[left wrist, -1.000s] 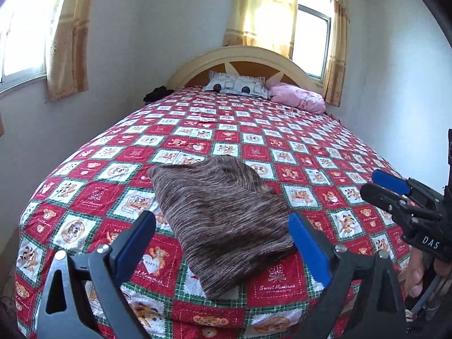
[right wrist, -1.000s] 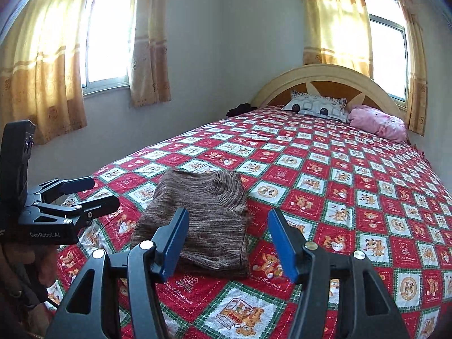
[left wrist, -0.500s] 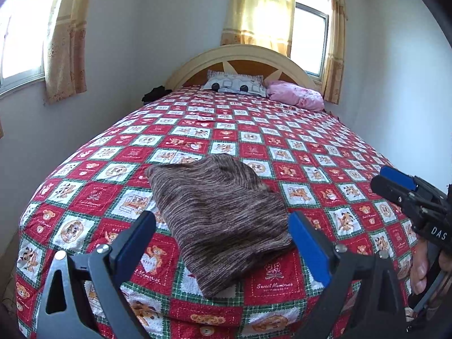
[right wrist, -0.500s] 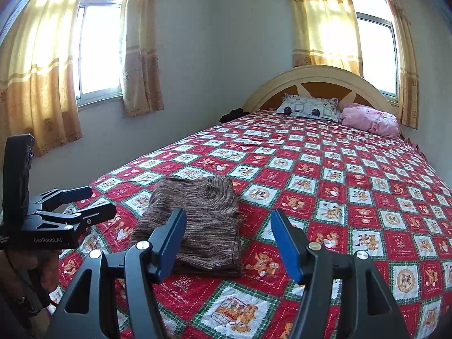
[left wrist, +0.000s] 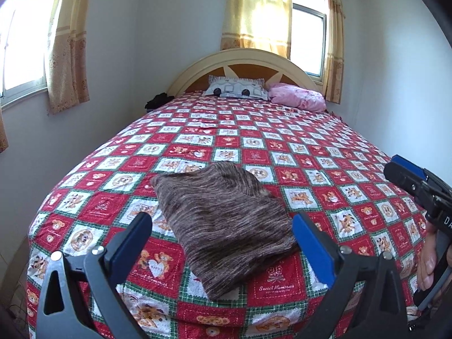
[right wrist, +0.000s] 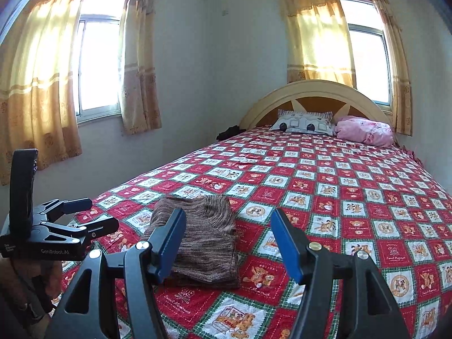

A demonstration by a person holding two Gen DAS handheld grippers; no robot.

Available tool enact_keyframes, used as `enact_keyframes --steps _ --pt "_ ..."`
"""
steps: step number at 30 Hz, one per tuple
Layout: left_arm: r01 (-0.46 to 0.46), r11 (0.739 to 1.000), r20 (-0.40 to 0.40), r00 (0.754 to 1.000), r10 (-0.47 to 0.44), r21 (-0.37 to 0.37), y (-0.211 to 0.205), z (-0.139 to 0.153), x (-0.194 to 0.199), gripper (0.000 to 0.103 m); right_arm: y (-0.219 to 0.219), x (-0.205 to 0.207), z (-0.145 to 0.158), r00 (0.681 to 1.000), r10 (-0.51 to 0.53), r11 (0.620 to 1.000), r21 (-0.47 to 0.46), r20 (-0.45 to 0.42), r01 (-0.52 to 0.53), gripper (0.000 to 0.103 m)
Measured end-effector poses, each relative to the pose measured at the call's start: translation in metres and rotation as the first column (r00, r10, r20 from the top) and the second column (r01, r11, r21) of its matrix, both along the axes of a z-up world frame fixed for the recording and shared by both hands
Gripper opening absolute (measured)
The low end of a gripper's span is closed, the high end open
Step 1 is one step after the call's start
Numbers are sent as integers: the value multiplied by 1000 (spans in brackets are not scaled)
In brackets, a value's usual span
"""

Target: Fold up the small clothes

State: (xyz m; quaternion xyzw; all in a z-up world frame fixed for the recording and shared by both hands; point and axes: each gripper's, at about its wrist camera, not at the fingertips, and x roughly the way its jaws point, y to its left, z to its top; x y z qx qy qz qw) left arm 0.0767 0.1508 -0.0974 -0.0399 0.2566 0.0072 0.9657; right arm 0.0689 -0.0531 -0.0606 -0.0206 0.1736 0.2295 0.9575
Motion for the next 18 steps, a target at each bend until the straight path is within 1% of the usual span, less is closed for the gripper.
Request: enact_keyframes --steps 4,6,14,18 --pt "-20 1000 29 999 20 0 2 8 -5 102 -2 -3 5 1000 -5 1000 11 25 5 63" --pt "-27 1000 32 999 26 1 2 10 -5 103 -2 -5 6 999 -6 1000 12 35 6 63" --pt "-41 998 32 999 39 46 -2 11 -5 103 -1 -9 10 999 0 1000 18 52 -1 63" --pt "-49 998 28 998 48 36 0 11 -5 103 -1 -10 10 998 4 1000 12 55 -5 63"
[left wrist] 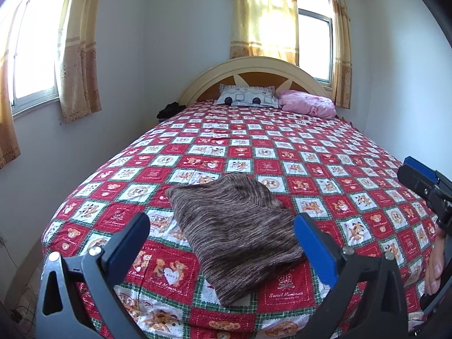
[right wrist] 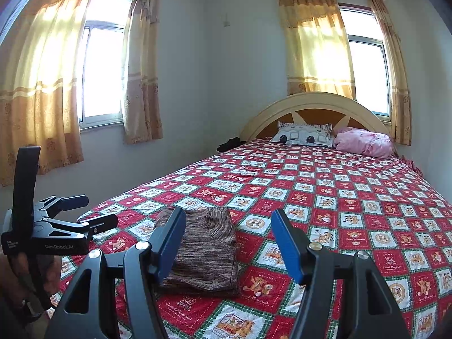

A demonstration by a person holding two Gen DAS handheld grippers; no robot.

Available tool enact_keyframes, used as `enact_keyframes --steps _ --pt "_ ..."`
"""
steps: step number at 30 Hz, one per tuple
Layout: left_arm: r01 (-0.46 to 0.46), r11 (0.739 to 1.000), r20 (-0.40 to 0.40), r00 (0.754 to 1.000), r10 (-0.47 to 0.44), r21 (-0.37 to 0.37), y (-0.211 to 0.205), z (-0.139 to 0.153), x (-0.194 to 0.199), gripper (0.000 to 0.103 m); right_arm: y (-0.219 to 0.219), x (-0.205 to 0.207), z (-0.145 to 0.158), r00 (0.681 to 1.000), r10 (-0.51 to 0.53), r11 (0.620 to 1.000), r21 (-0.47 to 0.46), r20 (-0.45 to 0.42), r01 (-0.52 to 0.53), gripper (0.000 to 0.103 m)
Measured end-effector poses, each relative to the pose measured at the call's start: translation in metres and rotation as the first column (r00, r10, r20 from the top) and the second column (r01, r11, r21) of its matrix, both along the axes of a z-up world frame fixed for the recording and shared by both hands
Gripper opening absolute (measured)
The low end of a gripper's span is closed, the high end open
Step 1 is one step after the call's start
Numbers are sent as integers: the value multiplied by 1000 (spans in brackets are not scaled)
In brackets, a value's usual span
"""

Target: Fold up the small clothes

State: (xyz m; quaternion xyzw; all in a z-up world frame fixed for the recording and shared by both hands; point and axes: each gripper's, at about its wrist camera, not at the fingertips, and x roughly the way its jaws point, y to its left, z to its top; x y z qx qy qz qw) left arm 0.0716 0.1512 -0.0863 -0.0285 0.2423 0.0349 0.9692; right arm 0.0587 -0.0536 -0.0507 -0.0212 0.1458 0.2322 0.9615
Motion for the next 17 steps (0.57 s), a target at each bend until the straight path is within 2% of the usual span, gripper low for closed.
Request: enact_keyframes --steps 7,11,17 --pt "-16 1000 13 1000 16 -11 5 0 -3 103 1 1 -3 1000 5 1000 -7 -15 -5 64" --pt "-14 999 9 1000 15 -42 9 -1 -2 103 3 1 -5 1000 12 1000 -17 -16 -12 64" --pt "-12 1000 23 1000 12 -21 5 -1 -3 103 3 1 -6 1000 11 1000 -15 -23 -11 64"
